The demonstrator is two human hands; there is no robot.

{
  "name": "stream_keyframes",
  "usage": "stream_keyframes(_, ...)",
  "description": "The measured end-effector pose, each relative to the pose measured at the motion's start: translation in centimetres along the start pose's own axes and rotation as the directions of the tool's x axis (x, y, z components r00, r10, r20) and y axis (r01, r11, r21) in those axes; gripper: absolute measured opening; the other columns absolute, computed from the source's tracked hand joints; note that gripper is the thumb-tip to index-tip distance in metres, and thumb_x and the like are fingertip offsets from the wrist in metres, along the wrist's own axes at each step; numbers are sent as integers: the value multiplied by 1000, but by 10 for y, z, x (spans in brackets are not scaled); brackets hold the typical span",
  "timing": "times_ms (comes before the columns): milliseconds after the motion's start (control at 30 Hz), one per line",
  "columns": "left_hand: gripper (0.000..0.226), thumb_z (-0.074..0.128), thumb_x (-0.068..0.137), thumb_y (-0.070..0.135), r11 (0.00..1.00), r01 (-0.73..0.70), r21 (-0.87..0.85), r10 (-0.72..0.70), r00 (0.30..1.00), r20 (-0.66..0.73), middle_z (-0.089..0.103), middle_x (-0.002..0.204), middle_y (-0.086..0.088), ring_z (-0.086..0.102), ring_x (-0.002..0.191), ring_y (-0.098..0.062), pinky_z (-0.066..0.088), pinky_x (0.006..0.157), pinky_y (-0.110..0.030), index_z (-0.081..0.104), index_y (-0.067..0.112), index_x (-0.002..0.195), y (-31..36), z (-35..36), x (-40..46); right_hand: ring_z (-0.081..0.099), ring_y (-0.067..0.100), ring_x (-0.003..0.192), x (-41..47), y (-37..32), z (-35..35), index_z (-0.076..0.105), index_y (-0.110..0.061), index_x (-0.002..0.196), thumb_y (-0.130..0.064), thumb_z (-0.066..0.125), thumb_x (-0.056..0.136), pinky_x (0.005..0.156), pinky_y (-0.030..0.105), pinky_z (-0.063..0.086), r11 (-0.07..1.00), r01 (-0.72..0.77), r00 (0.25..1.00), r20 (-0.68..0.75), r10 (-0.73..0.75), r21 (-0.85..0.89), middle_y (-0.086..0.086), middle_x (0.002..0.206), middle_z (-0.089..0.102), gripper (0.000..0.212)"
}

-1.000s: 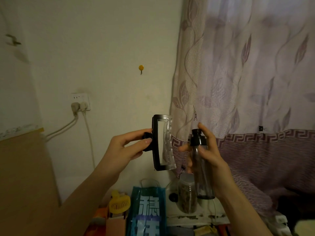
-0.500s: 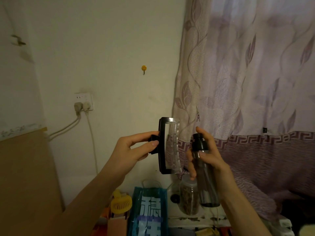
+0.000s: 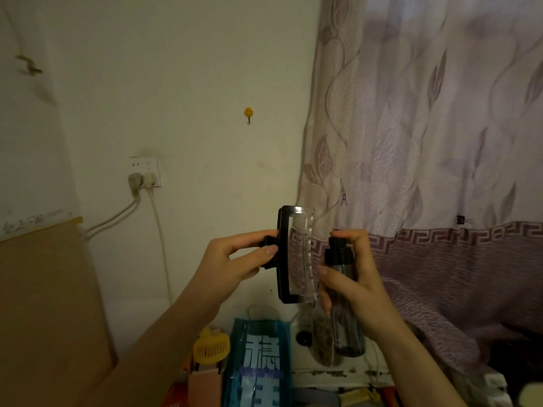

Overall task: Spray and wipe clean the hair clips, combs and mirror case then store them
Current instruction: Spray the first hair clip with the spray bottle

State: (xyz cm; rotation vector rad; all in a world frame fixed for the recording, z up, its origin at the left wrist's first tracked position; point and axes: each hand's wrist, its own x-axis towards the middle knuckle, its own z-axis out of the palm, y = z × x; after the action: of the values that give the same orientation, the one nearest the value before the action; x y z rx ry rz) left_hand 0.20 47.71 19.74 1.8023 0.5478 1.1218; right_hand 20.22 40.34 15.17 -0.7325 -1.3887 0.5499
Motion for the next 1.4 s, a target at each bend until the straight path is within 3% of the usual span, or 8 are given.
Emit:
stream_keyframes(300, 26, 64, 85, 15, 1000, 6, 3, -6, 1000, 0, 73, 102, 8, 68, 99, -12, 57, 86, -30, 71, 33, 103, -7, -1, 3, 56, 25, 51, -1, -3, -3, 43, -37, 122, -4, 62, 83, 49, 35, 51, 998, -23, 998, 53, 20, 58, 6, 82, 61, 55)
stream_keyframes(467, 26, 65, 84, 16, 1000, 14, -6, -14, 1000, -8, 74, 102, 8, 68, 99, -11, 57, 85, -30, 72, 31, 104, -11, -3, 4, 63, 19, 65, 1, -8, 2, 51, -34, 121, -8, 67, 79, 53, 31, 53, 999, 30, 1000, -6, -30, -37, -4, 90, 64, 52)
stream_keyframes(667, 27, 65, 85, 16, 1000, 19, 8, -19, 999, -38, 73, 104, 7, 67, 100, -12, 56, 87, -33, 71, 26, 110, -15, -5, 7, 64, 19, 72, 1, -9, 10, 45, -43, 130, -25, 63, 85, 64, 34, 57, 987, -17, 1000, 14, 19, -157, 1, 107, 62, 51)
stream_keyframes(767, 28, 65, 85, 16, 999, 34, 6, -34, 998, -52, 73, 105, 6, 68, 98, -12, 56, 89, -35, 71, 25, 110, -18, -6, 7, 61, 14, 64, 2, -7, 12, 43, -39, 126, -16, 63, 88, 57, 30, 55, 972, 25, 1000, -3, -26, -232, -10, 93, 63, 49)
stream_keyframes(867, 28, 65, 85, 14, 999, 44, 12, -43, 997, -61, 73, 105, 3, 69, 97, -15, 54, 91, -41, 71, 22, 112, -21, -6, 9, 59, 12, 55, 4, -5, 15, 44, -34, 121, -11, 70, 84, 52, 26, 52, 940, 57, 998, -7, -63, -336, -7, 76, 61, 50)
stream_keyframes(1000, 26, 65, 85, 15, 998, 54, 11, -54, 996, -74, 73, 103, 5, 69, 96, -13, 55, 89, -39, 71, 25, 109, -25, -6, 10, 58, 14, 52, 7, -3, 18, 44, -37, 107, -9, 64, 88, 49, 25, 49, 923, 74, 996, -10, -84, -377, 3, 74, 59, 39)
stream_keyframes(1100, 26, 65, 85, 15, 998, 63, 5, -63, 994, -84, 74, 103, 5, 69, 97, -12, 56, 88, -37, 71, 27, 107, -28, -7, 11, 57, 14, 49, 7, -1, 18, 43, -36, 103, -10, 63, 89, 49, 25, 48, 927, 66, 997, -16, -77, -370, -2, 69, 58, 36)
stream_keyframes(1400, 26, 65, 85, 14, 995, 82, -65, -91, 986, -140, 73, 103, 4, 69, 96, -12, 56, 87, -32, 71, 29, 105, -35, -11, 15, 55, 10, 50, -2, -4, 20, 44, -32, 115, -8, 62, 87, 49, 24, 49, 964, 74, 997, 48, -64, -256, -6, 73, 57, 41)
